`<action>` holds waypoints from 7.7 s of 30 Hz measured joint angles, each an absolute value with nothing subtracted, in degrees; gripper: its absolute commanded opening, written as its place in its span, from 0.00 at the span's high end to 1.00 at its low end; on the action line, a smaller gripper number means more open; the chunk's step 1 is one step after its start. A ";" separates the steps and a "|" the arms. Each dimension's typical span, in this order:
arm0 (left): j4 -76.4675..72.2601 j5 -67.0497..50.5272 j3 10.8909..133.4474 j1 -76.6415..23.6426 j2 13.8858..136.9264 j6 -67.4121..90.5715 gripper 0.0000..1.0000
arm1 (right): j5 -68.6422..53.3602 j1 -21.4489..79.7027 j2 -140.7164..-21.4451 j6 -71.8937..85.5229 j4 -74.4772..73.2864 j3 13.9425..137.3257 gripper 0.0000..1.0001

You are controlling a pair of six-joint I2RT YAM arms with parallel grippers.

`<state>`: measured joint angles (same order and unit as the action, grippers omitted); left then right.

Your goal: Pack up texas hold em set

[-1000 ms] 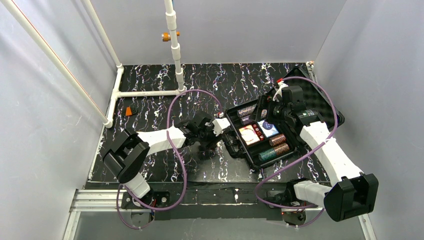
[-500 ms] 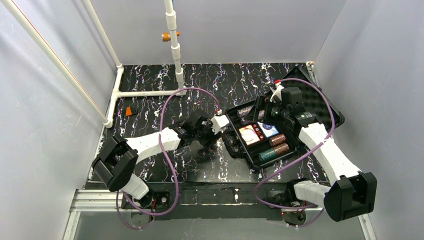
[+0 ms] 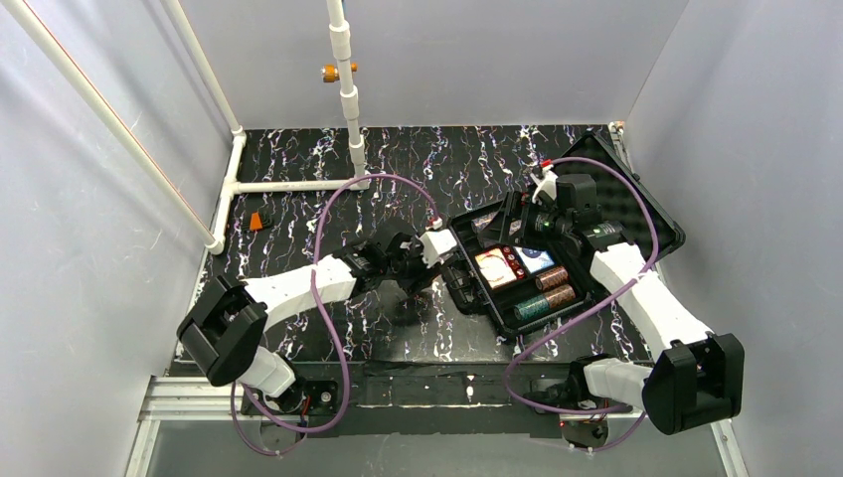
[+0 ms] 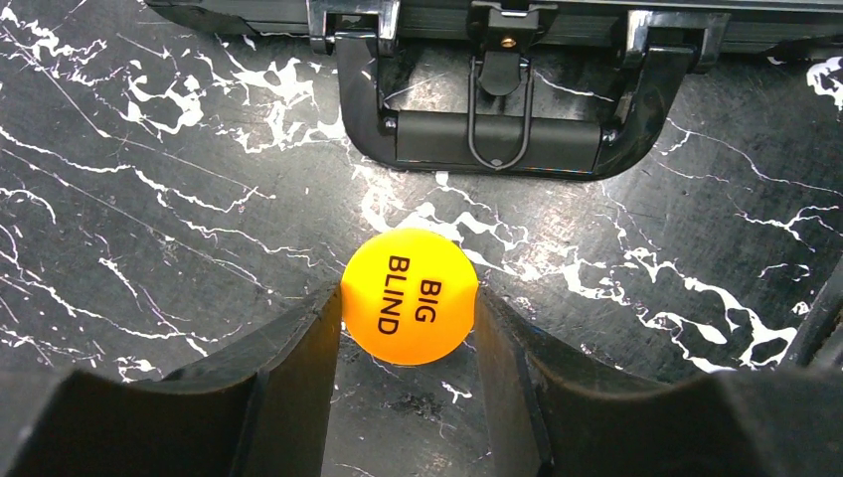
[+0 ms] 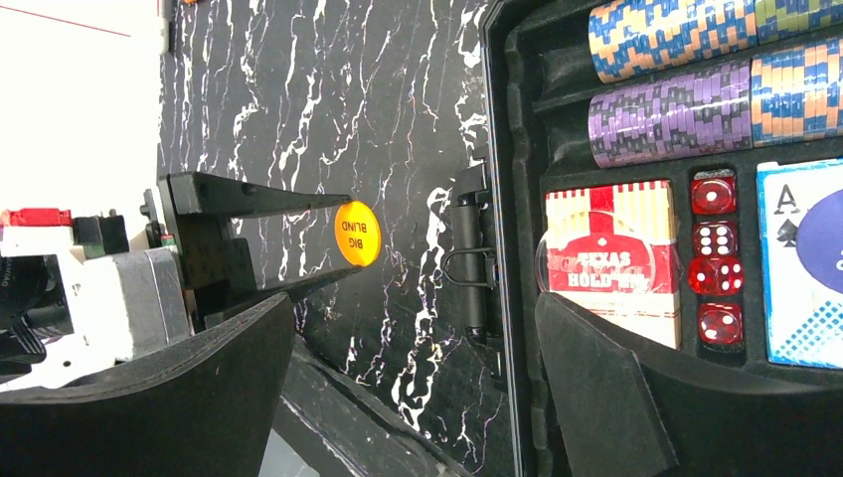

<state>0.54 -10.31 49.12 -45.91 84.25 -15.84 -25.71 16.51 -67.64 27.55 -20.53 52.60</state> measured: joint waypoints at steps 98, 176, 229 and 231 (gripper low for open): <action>-6.79 5.32 78.83 -61.25 108.79 -7.79 0.02 | 16.19 16.51 -40.40 29.85 -28.05 60.77 0.02; -1.23 27.53 42.68 -44.73 58.78 -24.43 0.02 | 21.32 -9.72 -97.27 29.19 -39.66 95.61 0.31; -0.82 24.56 42.68 -44.73 60.23 -22.50 0.02 | 20.14 -13.56 -99.44 29.45 -34.46 92.84 0.51; -0.82 24.56 42.68 -44.73 60.23 -22.50 0.02 | 18.79 -14.15 -99.33 29.78 -34.11 92.33 0.51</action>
<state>-0.82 24.56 42.68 -44.73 60.23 -22.50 18.79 -14.15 -99.33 29.78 -34.11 92.33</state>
